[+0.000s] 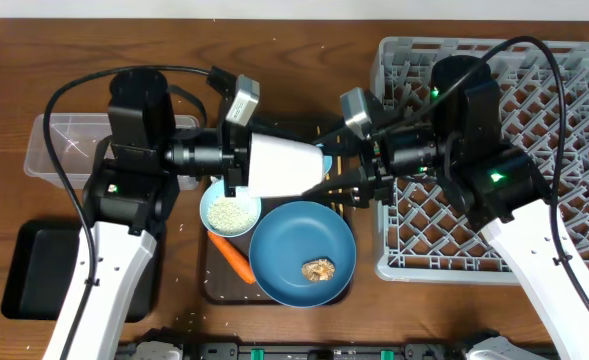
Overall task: Sort waste into correct bins and load items into the dishwasher rack
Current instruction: 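Hand the pink cup from the left gripper to the right gripper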
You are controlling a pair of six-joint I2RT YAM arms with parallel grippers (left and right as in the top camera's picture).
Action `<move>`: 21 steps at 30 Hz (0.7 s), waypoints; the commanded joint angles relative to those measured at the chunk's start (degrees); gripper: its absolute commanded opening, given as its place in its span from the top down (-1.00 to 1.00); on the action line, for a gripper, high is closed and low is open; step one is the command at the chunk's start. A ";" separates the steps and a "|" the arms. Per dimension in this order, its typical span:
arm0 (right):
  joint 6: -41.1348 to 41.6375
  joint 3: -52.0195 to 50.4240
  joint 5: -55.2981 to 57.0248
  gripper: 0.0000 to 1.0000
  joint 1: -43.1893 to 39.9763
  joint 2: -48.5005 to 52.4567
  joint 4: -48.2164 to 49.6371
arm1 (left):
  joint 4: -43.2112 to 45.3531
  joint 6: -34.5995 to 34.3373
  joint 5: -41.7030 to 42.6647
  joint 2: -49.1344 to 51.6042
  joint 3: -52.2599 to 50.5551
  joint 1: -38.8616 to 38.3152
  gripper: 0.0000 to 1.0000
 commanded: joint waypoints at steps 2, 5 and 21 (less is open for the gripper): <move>-0.59 0.55 -4.11 -0.35 1.33 -1.31 0.11 | 0.31 -0.44 -0.35 -0.09 0.90 0.04 0.88; -0.61 0.52 -2.10 -0.38 1.38 -1.31 0.09 | 0.46 -0.44 -0.35 -0.09 0.90 0.04 0.88; -1.25 0.55 5.03 -0.29 5.90 -1.29 2.54 | 3.89 -5.05 -0.26 -0.11 0.90 -0.04 0.88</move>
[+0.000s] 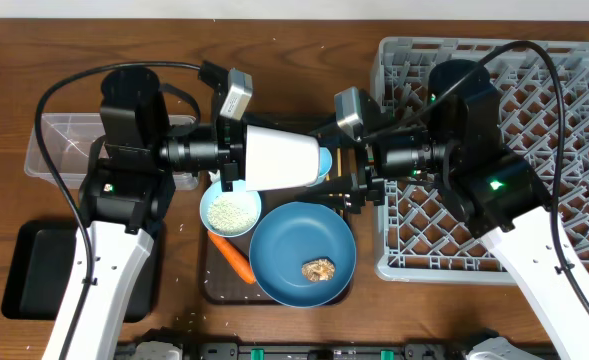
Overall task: Sort waste into correct bins and load items into the dishwasher rack
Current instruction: 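Hand the pink cup from the left gripper to the right gripper, then place the pink cup upside down in the dish rack with right gripper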
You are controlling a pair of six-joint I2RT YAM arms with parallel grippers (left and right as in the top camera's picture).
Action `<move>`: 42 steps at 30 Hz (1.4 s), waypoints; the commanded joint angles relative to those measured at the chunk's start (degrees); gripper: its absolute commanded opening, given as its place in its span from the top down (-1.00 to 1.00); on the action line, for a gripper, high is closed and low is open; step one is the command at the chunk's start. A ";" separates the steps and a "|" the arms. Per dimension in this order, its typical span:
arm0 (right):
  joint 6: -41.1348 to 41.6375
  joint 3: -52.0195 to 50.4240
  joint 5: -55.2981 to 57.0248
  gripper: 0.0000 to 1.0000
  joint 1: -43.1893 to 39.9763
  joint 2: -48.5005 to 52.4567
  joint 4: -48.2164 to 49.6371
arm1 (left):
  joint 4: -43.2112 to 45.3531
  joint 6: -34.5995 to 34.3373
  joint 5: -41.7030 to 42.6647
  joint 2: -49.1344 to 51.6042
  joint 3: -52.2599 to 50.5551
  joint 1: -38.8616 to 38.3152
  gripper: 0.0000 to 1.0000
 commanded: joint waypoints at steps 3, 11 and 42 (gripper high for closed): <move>-1.73 0.52 -1.38 -0.08 3.43 -0.15 0.22 | 0.85 -3.76 0.66 -0.13 0.90 -0.96 0.87; -1.25 0.55 -0.92 0.05 1.99 -0.92 -0.66 | 0.85 -3.72 0.59 -0.11 0.90 -0.87 -0.40; 28.92 0.55 71.76 0.03 -45.53 -7.21 -42.80 | -1.11 -6.54 -1.60 -0.92 0.90 5.92 -0.43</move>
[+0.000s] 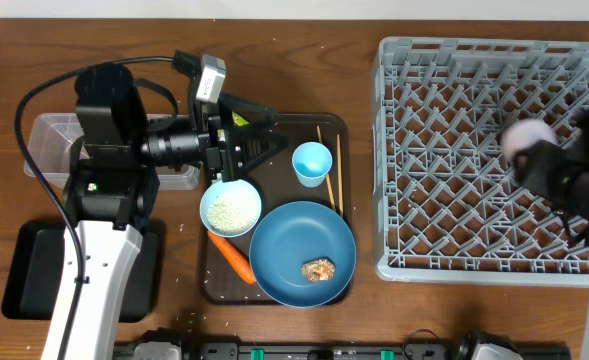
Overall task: Sort waste into correct bins and load items into the dishwasher rack
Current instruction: 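Place the pink cup upside down in the dish rack with right gripper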
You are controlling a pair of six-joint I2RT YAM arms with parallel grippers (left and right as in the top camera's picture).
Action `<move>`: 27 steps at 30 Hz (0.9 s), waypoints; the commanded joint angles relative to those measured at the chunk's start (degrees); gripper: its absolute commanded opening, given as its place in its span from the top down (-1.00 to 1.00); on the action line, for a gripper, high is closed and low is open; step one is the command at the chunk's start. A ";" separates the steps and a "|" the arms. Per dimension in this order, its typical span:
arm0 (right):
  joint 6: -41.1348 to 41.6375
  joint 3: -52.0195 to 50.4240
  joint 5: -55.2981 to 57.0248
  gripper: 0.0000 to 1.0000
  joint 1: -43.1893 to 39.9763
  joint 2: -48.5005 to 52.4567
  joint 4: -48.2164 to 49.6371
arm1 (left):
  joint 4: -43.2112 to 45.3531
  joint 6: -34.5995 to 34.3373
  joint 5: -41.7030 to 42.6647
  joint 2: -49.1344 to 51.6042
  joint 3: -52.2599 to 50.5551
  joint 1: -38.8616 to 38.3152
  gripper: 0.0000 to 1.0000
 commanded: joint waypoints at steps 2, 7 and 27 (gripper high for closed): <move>5.95 0.50 9.22 0.00 -5.35 2.21 0.57 | -4.85 0.09 -6.16 -0.90 0.90 0.31 -0.42; 7.28 0.50 8.04 -0.01 -11.80 6.91 0.09 | -15.58 3.32 -17.90 -0.90 0.90 0.28 -0.42; 9.70 0.50 -5.64 -0.60 -16.72 24.44 2.29 | -24.26 7.17 -28.94 -0.90 0.90 0.17 -0.43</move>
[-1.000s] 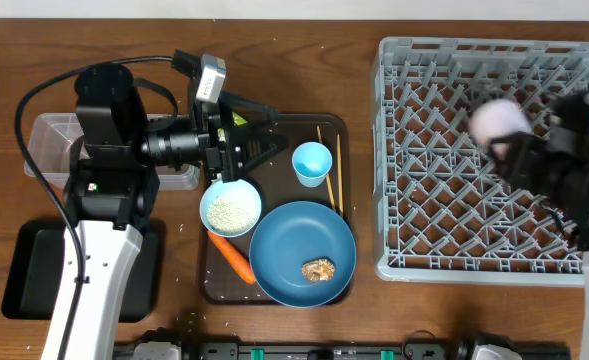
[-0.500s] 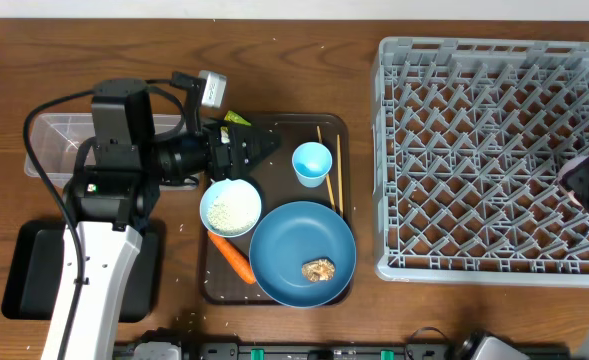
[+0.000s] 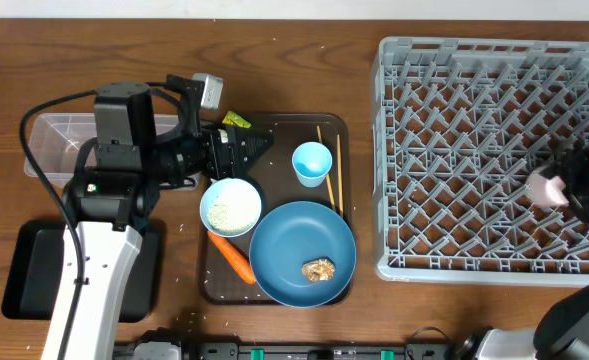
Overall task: Sort waste into correct bins and load items into the dishwasher rack
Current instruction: 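Place the pink cup upside down in the dish rack with right gripper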
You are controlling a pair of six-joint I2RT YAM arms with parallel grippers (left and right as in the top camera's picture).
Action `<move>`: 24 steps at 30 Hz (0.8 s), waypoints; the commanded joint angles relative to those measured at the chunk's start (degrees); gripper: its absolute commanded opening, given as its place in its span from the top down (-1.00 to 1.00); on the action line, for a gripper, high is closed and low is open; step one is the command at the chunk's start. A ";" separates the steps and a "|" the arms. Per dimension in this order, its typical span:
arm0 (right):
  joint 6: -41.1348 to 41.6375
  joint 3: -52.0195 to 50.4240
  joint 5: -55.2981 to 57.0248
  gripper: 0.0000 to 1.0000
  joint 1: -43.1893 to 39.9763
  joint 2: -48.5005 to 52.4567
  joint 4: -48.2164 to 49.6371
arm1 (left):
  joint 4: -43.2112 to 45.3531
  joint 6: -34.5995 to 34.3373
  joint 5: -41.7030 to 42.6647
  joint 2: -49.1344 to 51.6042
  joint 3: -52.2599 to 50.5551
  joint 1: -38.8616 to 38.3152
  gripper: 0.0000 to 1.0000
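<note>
The grey dishwasher rack [image 3: 474,120] fills the right of the table. Over its right edge my right gripper [image 3: 564,188] holds a white cup [image 3: 545,188], seen as a pale round shape low over the rack cells. The arm itself is mostly out of frame. My left gripper [image 3: 246,150] stands open and empty over the top left corner of the brown tray [image 3: 274,128]. On the tray are a small blue cup [image 3: 312,162], a bowl of rice [image 3: 230,208], a blue plate [image 3: 294,245] with a food scrap [image 3: 320,268], a carrot [image 3: 233,259] and chopsticks [image 3: 338,170].
A clear plastic bin [image 3: 49,150] sits at the far left, partly under the left arm. In front of it lies a black bin [image 3: 24,270]. A yellow-green wrapper [image 3: 236,120] peeks out at the tray's top left corner.
The right gripper with the white cup has moved down and slightly right over the rack's right side. The left arm has turned a little, its open gripper still over the tray's corner.
My left gripper held the white cup over the tray's middle, with the right gripper reaching at its mouth from the rack side. Later the cup was in the right gripper over the rack's right part and the left gripper stood open. Now the cup is lower by the rack's right edge.
</note>
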 commanded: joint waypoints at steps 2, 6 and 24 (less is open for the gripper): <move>1.16 1.09 -0.87 -0.65 -0.28 -0.50 -0.07 | -2.23 2.23 -7.48 -0.63 0.81 -0.24 -0.42; -0.26 4.17 -4.74 -0.68 0.17 -2.97 -1.38 | -3.82 5.14 -19.19 0.20 0.79 -3.13 -0.43; -7.89 4.85 -13.94 -0.87 23.98 -24.72 5.31 | 9.40 6.03 -37.62 29.38 0.81 -18.58 -0.26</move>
